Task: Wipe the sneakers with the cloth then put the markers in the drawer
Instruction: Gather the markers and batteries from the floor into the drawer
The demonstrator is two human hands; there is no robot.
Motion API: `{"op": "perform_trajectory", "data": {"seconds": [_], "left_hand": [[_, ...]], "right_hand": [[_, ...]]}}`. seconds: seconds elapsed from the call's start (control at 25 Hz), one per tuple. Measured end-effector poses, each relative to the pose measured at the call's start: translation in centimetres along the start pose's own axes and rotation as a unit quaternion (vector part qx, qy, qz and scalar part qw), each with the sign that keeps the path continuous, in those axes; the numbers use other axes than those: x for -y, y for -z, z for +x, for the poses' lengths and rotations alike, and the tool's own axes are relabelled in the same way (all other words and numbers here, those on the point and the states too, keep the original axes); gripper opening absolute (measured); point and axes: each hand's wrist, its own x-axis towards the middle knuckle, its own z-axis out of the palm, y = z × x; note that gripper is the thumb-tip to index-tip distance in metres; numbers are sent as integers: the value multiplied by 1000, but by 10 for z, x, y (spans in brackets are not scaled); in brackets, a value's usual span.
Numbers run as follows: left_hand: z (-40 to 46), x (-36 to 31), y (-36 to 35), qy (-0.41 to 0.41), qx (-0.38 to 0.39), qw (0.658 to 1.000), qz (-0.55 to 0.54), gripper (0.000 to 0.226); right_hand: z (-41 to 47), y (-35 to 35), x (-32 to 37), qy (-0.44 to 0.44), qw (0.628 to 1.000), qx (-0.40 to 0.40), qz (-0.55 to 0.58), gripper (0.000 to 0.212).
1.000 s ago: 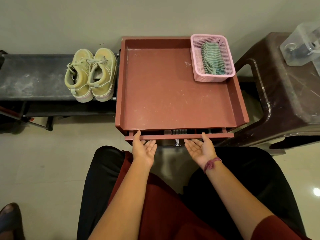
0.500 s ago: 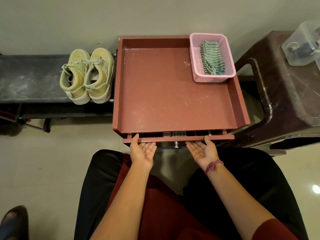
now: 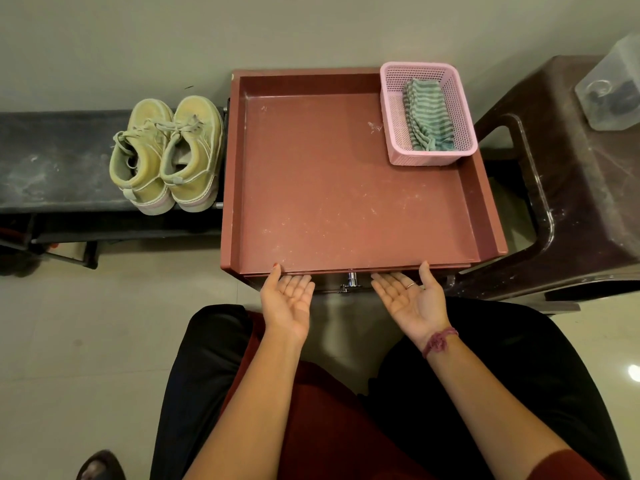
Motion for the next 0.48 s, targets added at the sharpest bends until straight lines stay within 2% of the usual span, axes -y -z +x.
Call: {"op": "perform_trajectory", "data": {"seconds": [0.48], "left_hand": [[5,7,2,-13,4,999,-51,59]], "right_hand": [[8,5,-5,10,999,39,-19,78]]}}
